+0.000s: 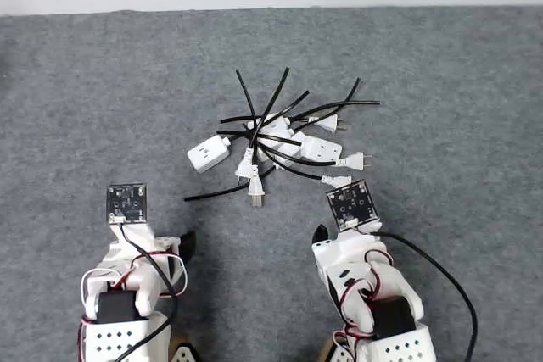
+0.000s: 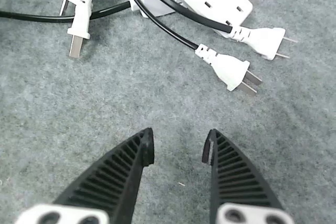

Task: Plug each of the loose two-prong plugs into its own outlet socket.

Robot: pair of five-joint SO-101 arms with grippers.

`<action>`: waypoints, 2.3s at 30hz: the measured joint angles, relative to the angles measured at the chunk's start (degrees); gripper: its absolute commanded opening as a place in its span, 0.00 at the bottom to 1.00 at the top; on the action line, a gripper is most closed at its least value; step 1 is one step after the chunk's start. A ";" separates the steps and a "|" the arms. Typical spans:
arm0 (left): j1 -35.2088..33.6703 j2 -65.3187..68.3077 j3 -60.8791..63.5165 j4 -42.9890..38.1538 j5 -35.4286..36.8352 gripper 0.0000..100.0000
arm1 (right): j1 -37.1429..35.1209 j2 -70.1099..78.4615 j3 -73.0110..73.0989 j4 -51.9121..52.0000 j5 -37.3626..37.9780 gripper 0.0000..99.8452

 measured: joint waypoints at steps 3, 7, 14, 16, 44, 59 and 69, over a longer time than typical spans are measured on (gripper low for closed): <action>0.09 0.00 0.00 0.00 0.00 0.28 | 0.00 0.00 0.00 0.00 0.00 0.16; 0.09 0.00 0.00 0.00 0.00 0.28 | 0.00 0.00 0.00 0.00 0.00 0.16; 0.09 0.00 0.00 0.00 0.00 0.28 | 0.00 0.00 0.00 0.00 0.00 0.16; 0.09 0.00 0.00 0.00 0.00 0.28 | 0.00 0.00 0.00 0.00 0.00 0.16; 0.09 0.00 0.00 0.00 0.00 0.28 | 0.00 0.00 0.00 0.00 0.00 0.16; 0.09 0.00 0.00 0.00 0.00 0.28 | 0.00 0.00 0.00 0.00 0.00 0.16; 0.09 0.00 0.00 0.00 0.00 0.28 | 0.00 -0.09 0.00 10.81 0.00 0.16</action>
